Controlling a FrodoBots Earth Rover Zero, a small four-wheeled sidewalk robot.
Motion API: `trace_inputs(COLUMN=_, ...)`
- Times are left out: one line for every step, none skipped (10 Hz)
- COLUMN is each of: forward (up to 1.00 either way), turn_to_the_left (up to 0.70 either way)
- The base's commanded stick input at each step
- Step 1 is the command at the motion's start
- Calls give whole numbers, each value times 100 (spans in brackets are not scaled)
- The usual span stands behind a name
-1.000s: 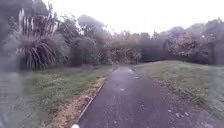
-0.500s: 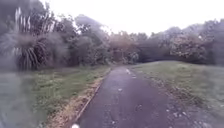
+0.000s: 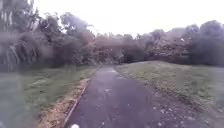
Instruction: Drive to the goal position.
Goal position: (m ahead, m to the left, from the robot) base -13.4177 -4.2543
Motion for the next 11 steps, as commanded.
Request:
trace_inputs(forward=0, turn_to_the_left=-60)
trace_inputs(forward=0, turn_to_the_left=-60)
trace_inputs(forward=0, turn_to_the_left=-60)
trace_inputs(forward=0, turn_to_the_left=-60)
trace_inputs(forward=0, turn_to_the_left=-60)
trace_inputs(forward=0, turn_to_the_left=-60)
trace_inputs(forward=0, turn_to_the_left=-60)
trace_inputs(forward=0, turn_to_the_left=-60)
trace_inputs(forward=0, turn_to_the_left=-60)
trace_inputs(forward=0, turn_to_the_left=-60)
trace_inputs(forward=0, turn_to_the_left=-60)
